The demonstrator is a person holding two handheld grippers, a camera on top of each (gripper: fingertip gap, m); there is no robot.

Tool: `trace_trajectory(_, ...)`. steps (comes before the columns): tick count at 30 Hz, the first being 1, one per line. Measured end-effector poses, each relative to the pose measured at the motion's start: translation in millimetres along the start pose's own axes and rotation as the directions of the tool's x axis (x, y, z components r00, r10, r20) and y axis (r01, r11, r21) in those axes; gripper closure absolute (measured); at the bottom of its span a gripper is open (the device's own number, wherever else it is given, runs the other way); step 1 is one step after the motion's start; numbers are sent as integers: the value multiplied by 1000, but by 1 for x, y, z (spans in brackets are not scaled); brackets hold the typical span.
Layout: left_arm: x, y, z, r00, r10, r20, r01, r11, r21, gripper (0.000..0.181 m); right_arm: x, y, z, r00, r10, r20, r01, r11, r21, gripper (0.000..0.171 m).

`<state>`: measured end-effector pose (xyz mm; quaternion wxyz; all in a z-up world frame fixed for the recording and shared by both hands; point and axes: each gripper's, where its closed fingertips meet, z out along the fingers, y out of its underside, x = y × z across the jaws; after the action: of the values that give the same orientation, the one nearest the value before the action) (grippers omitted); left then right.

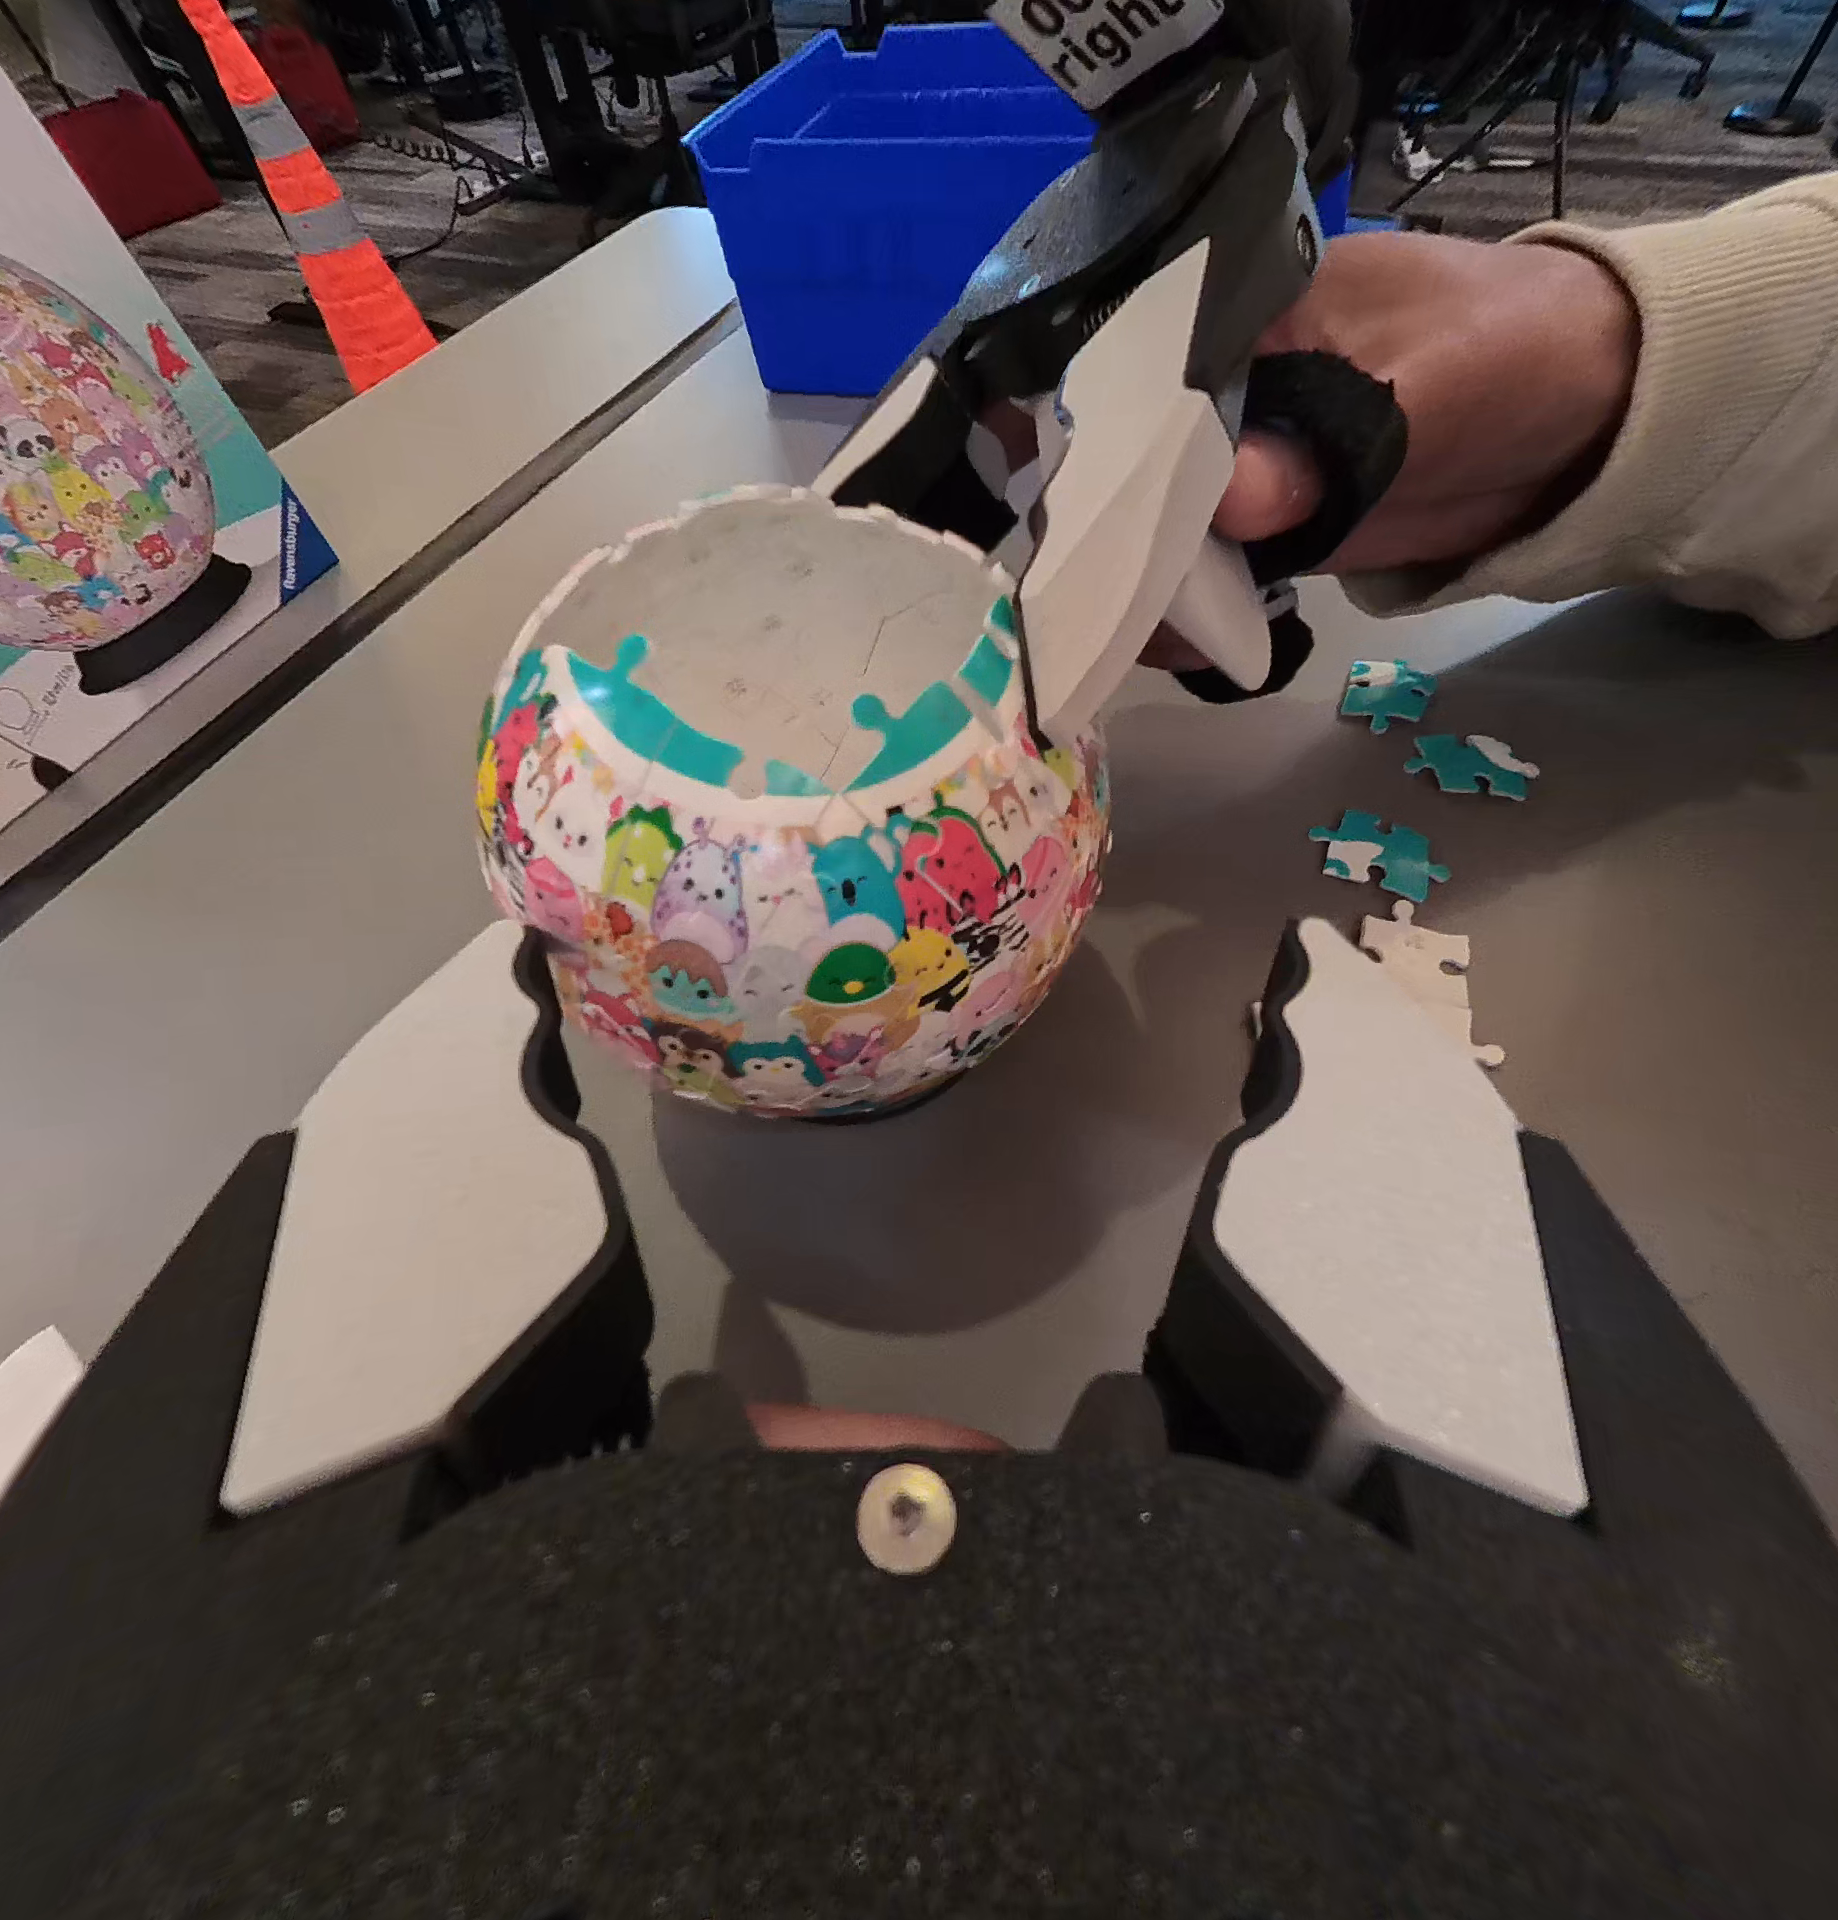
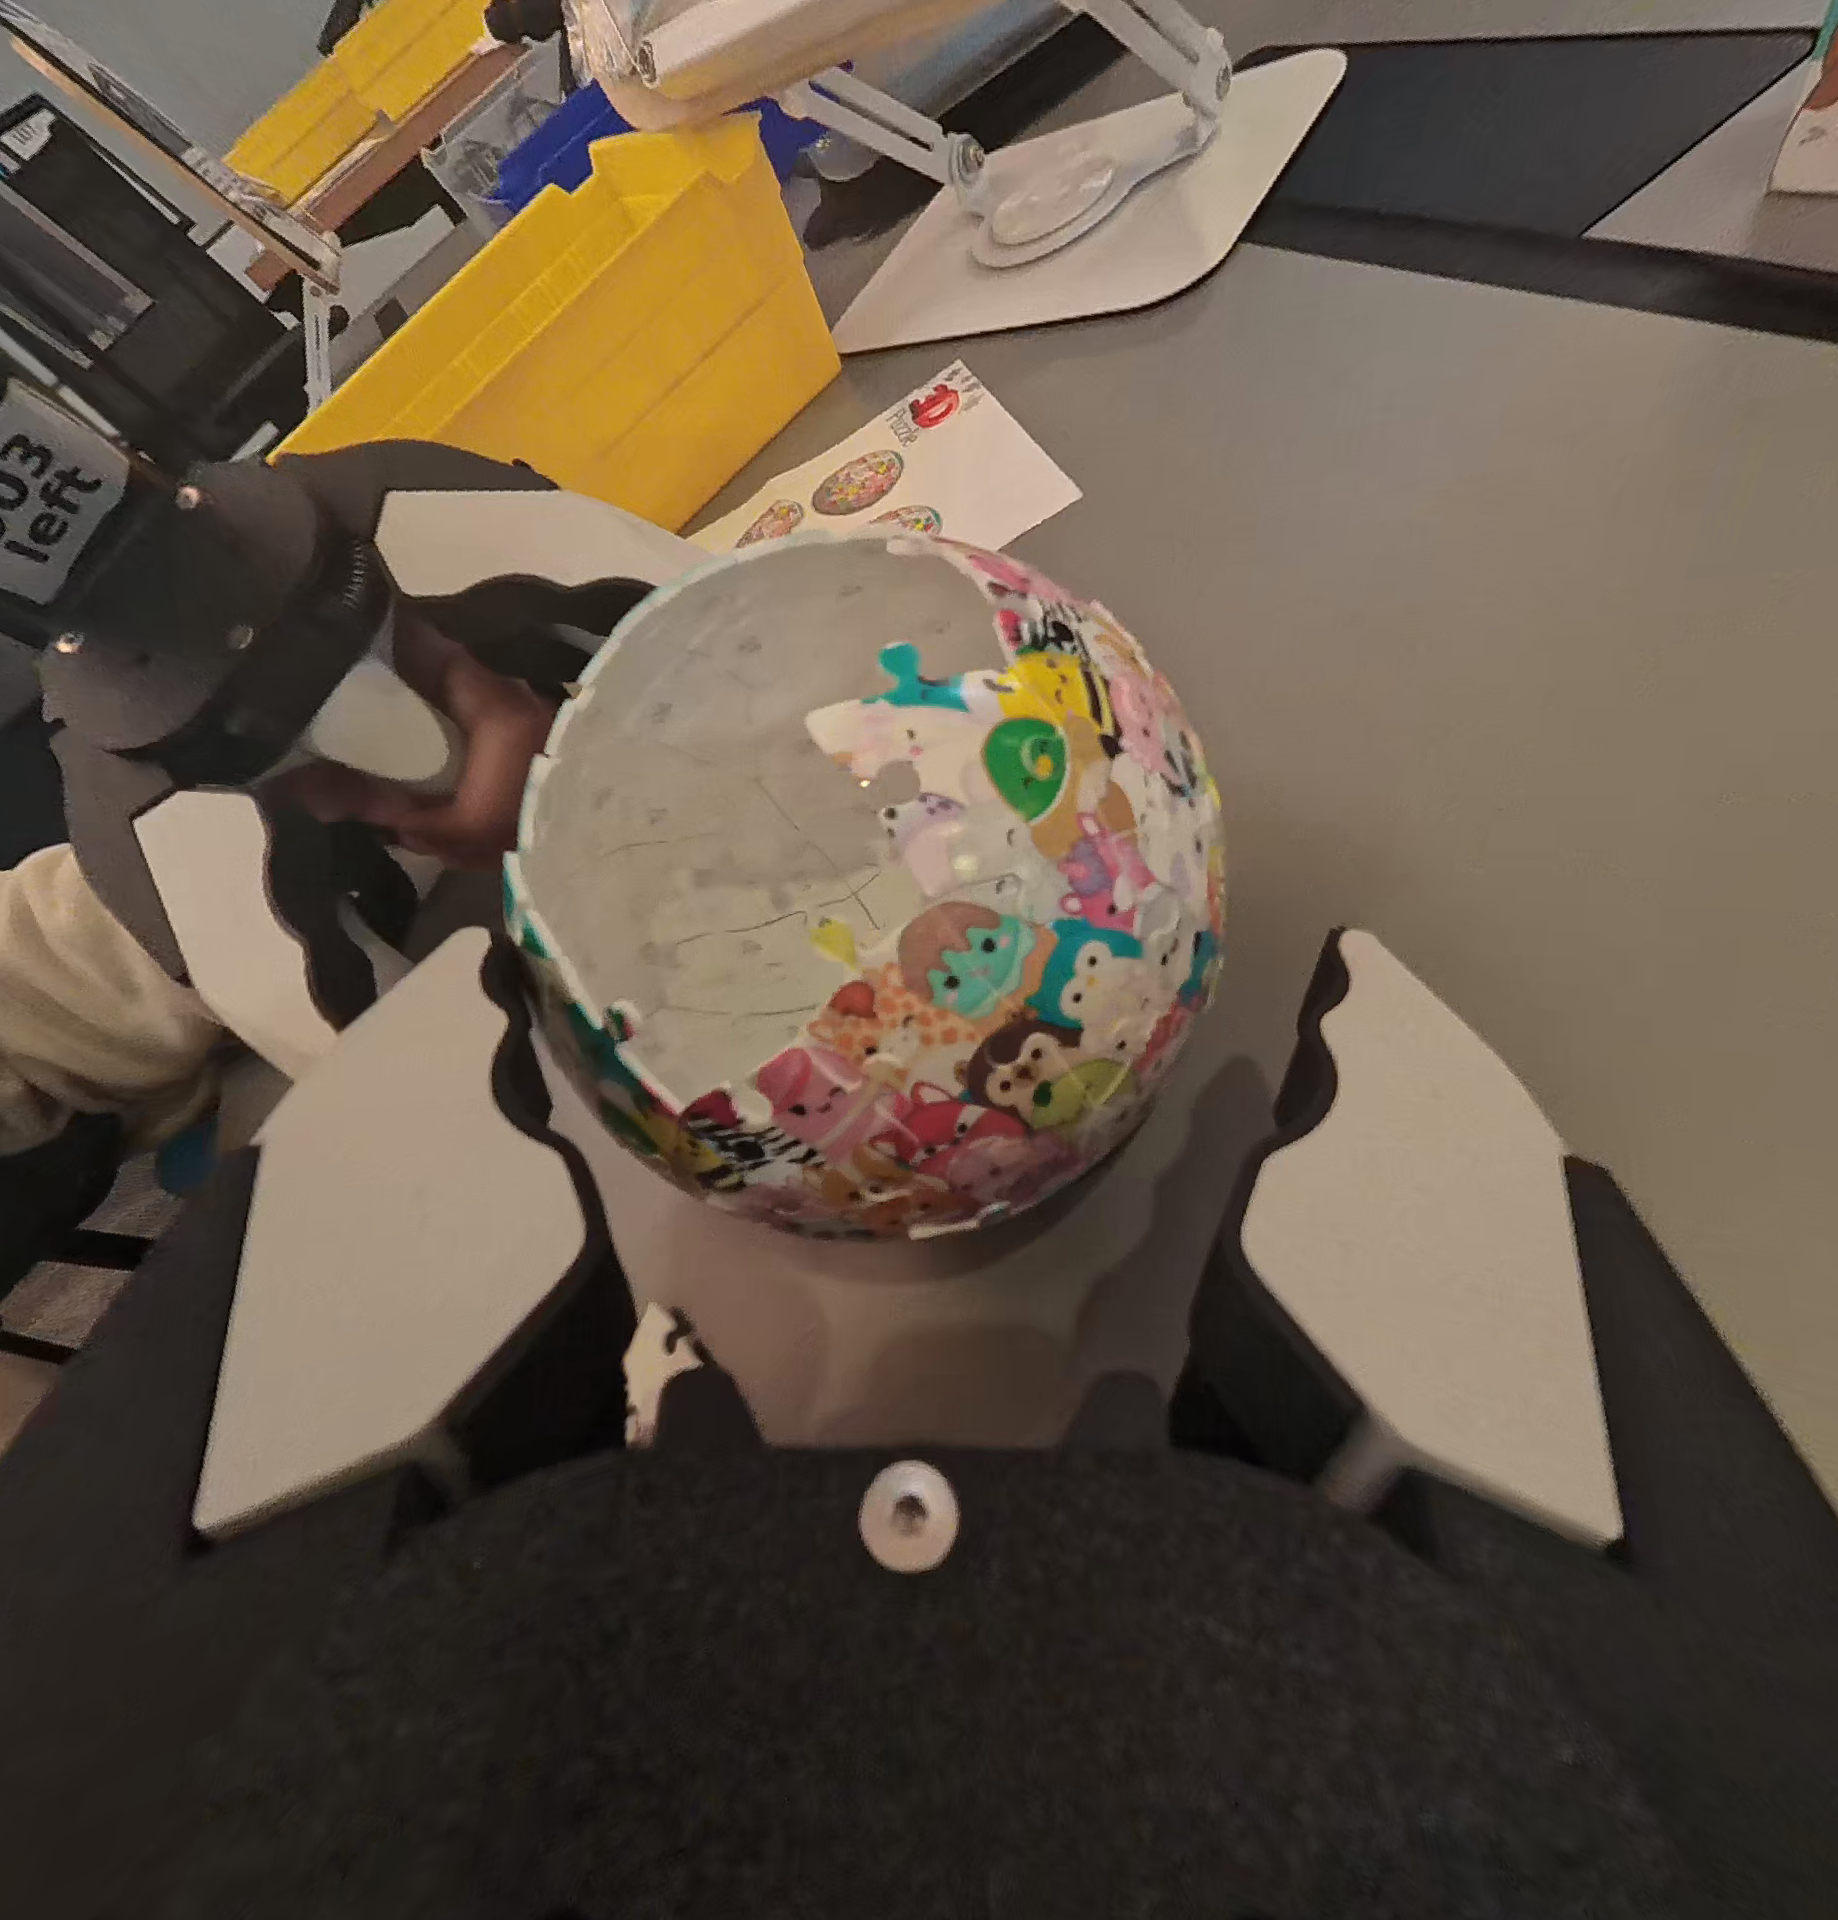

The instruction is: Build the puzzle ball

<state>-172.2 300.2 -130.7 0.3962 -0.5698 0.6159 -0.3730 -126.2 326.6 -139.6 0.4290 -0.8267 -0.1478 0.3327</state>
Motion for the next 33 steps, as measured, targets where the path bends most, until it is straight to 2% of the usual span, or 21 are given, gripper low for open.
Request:
trace_trajectory(4, -5, 0, -2, 1000, -2, 13, 2, 1000, 6, 65, -6, -2, -1, 1000, 10, 22, -10, 1000, 9, 37)
trace_trajectory(8, -18, 9, -3, 998, -54, 30, 54, 999, 3, 64, -7, -1, 1, 999, 27, 25, -27, 1000, 6, 37)
trace_trajectory(12, -11, 13, 4, 998, -67, -4, 67, 998, -6, 65, -4, 3, 6, 999, 38, 13, -38, 999, 1, 36)
trace_trajectory(16, -6, 13, 9, 998, -58, 4, 58, 998, -23, 53, -4, 2, 7, 998, 66, 6, -66, 998, 21, 38)
trace_trajectory(22, -4, 17, 12, 998, -62, 6, 62, 997, -48, 51, -4, 2, 7, 989, 145, 18, -145, 989, 38, 40)
trace_trajectory(29, -4, 16, 13, 998, -60, 14, 61, 997, -48, 50, -3, 2, 6, 991, 135, 5, -135, 990, 32, 39)
trace_trajectory(33, -4, 15, 13, 998, -60, 15, 60, 998, -32, 56, -3, 0, 6, 997, 82, -14, -81, 996, 46, 36)
